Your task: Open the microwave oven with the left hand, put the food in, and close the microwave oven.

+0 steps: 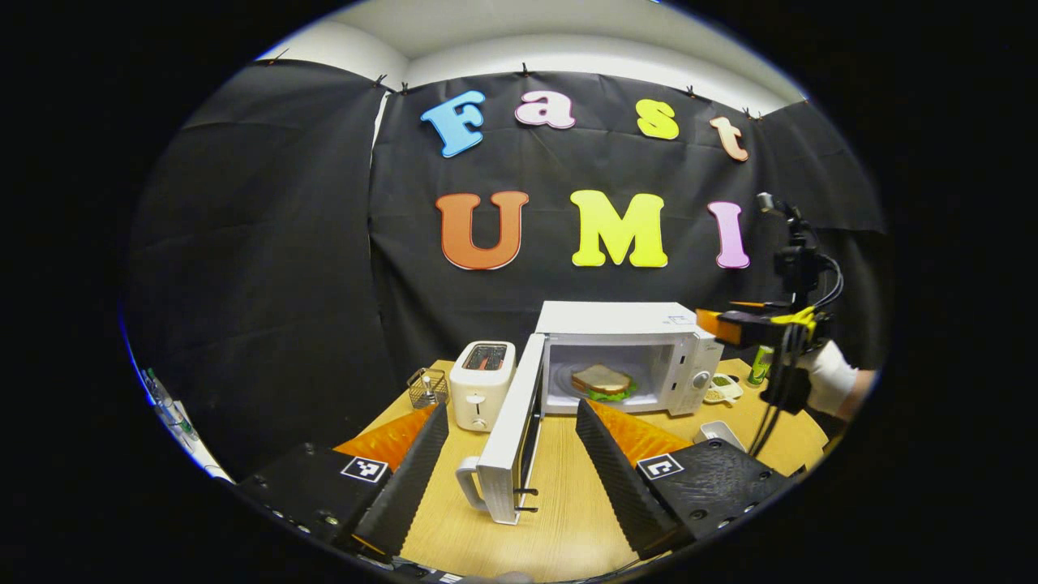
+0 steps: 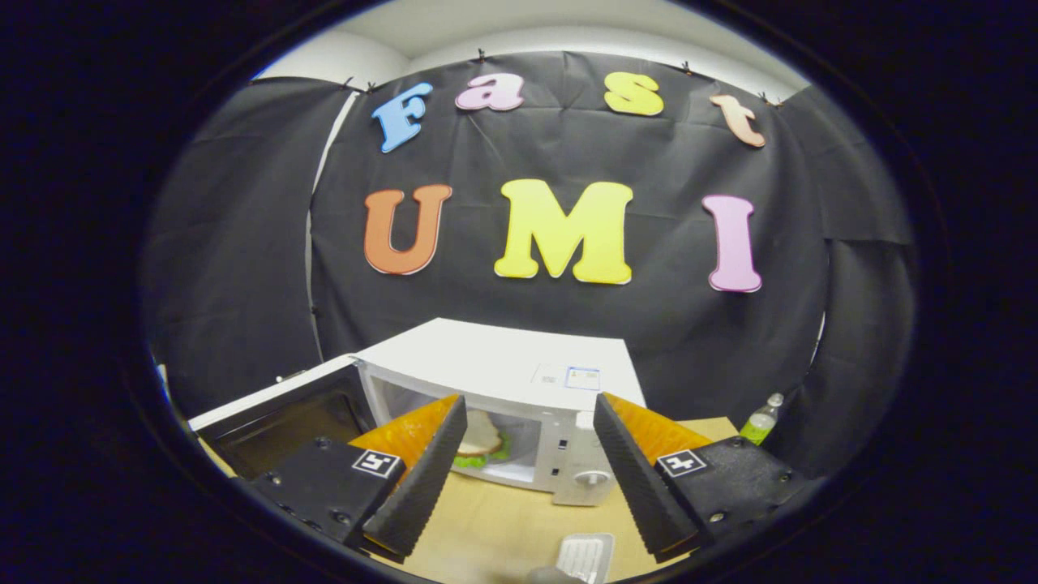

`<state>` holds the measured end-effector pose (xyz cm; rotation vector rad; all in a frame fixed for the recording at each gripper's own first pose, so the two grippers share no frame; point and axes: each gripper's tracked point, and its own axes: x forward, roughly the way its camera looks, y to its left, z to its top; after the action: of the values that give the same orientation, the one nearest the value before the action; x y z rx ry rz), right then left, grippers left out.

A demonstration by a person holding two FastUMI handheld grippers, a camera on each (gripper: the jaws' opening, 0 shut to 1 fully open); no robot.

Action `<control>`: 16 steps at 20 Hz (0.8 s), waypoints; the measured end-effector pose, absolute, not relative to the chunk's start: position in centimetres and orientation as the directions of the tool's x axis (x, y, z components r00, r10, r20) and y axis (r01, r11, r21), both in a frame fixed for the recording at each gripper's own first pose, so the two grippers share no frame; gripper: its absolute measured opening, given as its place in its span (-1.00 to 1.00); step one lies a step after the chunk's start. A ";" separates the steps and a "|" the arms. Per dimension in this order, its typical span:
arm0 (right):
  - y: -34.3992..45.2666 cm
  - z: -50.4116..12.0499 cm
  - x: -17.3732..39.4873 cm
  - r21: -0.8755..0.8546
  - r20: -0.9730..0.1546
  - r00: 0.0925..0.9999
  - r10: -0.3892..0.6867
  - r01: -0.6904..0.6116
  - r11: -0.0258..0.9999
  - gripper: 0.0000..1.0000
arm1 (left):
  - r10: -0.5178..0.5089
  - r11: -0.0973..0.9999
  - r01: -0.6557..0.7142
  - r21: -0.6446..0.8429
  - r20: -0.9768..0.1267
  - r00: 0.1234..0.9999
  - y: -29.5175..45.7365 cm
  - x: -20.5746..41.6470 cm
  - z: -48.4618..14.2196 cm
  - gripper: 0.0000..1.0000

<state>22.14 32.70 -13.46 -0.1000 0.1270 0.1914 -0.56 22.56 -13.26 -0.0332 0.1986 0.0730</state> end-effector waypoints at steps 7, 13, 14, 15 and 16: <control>23.5 -9.8 16.4 -0.133 -0.135 0.986 0.100 -0.118 0.984 0.86 | 0.089 0.995 -0.095 -0.032 -0.155 0.984 23.2 0.4 -12.3 0.92; 17.2 -8.6 13.2 -0.188 -0.114 0.993 0.026 -0.047 0.981 0.86 | 0.135 0.990 -0.140 -0.022 -0.154 0.979 25.1 0.2 -13.1 0.84; 16.9 -8.5 13.0 -0.187 -0.116 0.993 0.021 -0.043 0.981 0.86 | 0.138 0.989 -0.145 -0.026 -0.174 0.975 25.3 0.0 -13.7 0.48; 16.5 -8.3 12.7 -0.183 -0.116 0.993 0.019 -0.040 0.982 0.86 | 0.148 0.988 -0.155 -0.024 -0.182 0.972 25.8 0.0 -14.1 0.25; 16.5 -8.1 12.5 -0.182 -0.118 0.993 0.019 -0.040 0.983 0.86 | 0.174 0.984 -0.179 -0.008 -0.182 0.968 26.5 -0.1 -14.3 0.02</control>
<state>12.49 16.45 -8.07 -0.1849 0.1164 0.0297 -0.11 26.47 -14.31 -0.0239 0.1820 0.1783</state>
